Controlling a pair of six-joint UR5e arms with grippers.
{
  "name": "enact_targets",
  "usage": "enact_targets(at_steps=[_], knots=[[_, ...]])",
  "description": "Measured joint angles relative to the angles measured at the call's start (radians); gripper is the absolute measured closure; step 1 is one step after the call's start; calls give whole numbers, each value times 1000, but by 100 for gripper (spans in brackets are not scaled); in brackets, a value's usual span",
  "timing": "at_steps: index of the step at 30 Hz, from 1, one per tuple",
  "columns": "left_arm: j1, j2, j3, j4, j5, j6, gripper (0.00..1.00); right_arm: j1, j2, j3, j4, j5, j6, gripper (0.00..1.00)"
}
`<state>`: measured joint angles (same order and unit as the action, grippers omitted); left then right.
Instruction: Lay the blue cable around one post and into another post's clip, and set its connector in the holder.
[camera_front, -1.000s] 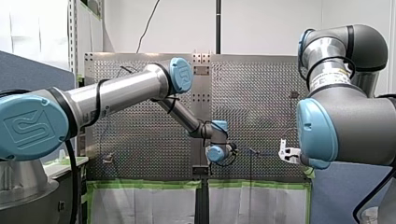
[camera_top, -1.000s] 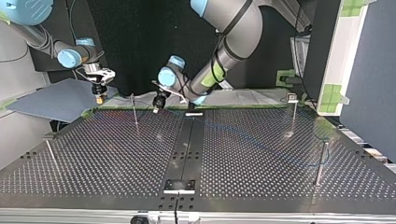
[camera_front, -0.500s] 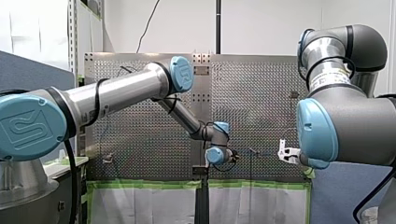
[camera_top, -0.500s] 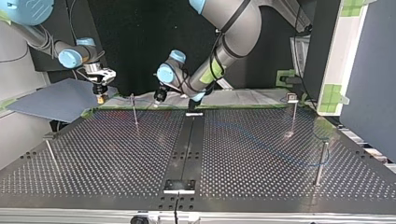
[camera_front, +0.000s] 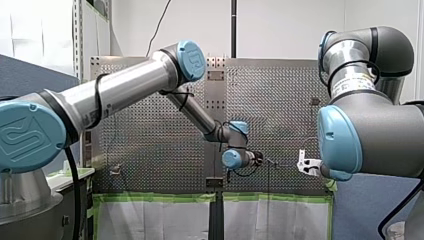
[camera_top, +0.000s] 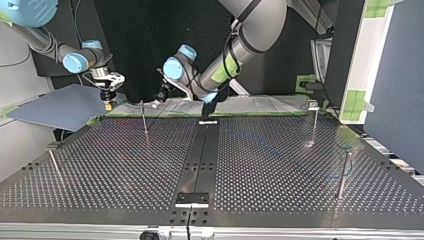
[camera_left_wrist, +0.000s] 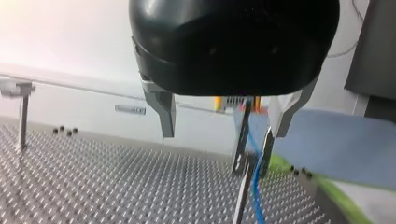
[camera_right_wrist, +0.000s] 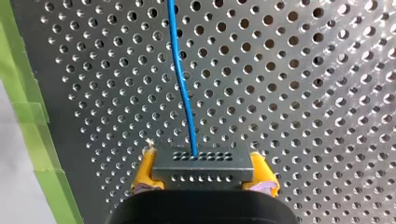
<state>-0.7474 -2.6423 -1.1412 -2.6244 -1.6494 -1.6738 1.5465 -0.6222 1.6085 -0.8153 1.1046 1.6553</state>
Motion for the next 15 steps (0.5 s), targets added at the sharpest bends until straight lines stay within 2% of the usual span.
enact_targets(at_steps=[5, 15], knots=[[-10, 5, -15, -1, 0, -2, 2, 0, 0, 0, 6, 0, -2, 100], [-62, 5, -18, -1, -22, -37, 2, 1, 0, 0, 10, -7, -3, 100]])
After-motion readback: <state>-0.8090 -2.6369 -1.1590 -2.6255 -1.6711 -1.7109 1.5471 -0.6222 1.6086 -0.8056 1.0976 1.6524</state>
